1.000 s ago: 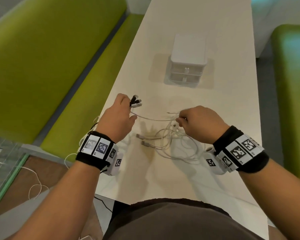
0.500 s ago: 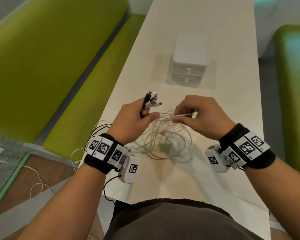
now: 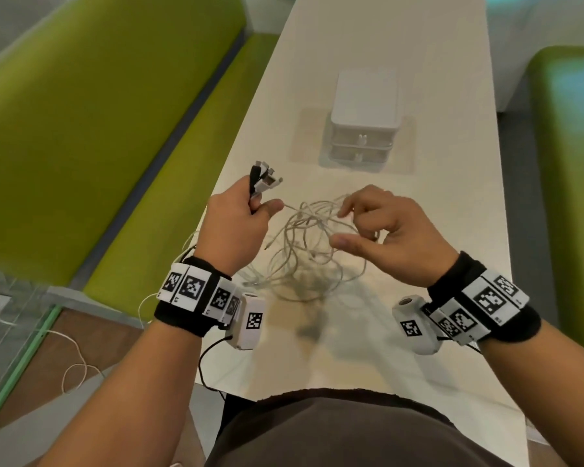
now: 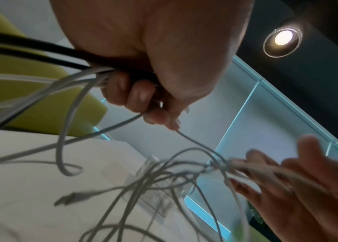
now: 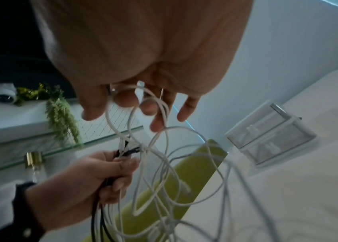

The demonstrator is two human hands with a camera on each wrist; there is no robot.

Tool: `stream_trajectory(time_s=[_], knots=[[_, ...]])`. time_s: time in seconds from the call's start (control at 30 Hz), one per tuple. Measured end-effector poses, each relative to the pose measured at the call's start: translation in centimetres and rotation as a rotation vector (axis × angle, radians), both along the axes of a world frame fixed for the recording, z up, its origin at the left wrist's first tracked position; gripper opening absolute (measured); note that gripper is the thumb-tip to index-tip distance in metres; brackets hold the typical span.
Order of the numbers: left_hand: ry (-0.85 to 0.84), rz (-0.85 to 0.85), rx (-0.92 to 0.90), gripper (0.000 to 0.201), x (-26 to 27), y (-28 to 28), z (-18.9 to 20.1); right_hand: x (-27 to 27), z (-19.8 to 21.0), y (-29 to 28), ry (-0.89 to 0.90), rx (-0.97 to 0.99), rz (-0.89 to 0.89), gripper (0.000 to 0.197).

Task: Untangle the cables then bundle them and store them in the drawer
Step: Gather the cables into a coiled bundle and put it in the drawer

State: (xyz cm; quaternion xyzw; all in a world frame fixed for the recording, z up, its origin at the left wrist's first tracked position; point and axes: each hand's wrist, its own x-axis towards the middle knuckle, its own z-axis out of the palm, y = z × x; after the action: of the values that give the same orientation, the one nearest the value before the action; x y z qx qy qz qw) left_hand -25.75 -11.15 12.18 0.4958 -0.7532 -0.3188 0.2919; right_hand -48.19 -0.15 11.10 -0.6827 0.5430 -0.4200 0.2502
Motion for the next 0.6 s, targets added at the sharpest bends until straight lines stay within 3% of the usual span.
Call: stream_trajectory(time_s=[0.07, 0.13, 0.23, 0.3, 0.4, 0.43, 0.6], knots=[[0.001, 0.0, 0.002, 0.034, 0.1, 0.2, 0.1, -0.3, -0.2, -0.3, -0.033, -0.009, -0.088, 0.046], [0.027, -0.022, 0.026, 0.039, 0.4, 0.2, 0.4, -1.0, -0.4, -0.8, -0.026, 0.042, -0.247, 0.027], [-0.003, -0.088, 0.064, 0.035, 0.9, 0.3, 0.6, -1.8, -0.2, -1.0, -0.185, 0.113, -0.44, 0.031], [-0.021, -0.131, 0.07, 0.031, 0.7, 0.4, 0.5, -1.7, -0.3, -1.0, -0.155, 0.191, -0.425, 0.016], [-0.006, -0.222, 0.073, 0.03, 0.1, 0.7, 0.3, -0.7, -1.4, -1.1, 0.319, 0.355, -0.21, 0.03], [0.014, -0.256, 0.094, 0.03, -0.1, 0.9, 0.4, 0.2, -1.7, -1.3, 0.378, 0.379, -0.168, 0.031], [0.199, -0.399, 0.225, 0.024, -0.3, 0.9, 0.7, 3.3, -2.9, -2.9, 0.125, 0.333, -0.264, 0.037]])
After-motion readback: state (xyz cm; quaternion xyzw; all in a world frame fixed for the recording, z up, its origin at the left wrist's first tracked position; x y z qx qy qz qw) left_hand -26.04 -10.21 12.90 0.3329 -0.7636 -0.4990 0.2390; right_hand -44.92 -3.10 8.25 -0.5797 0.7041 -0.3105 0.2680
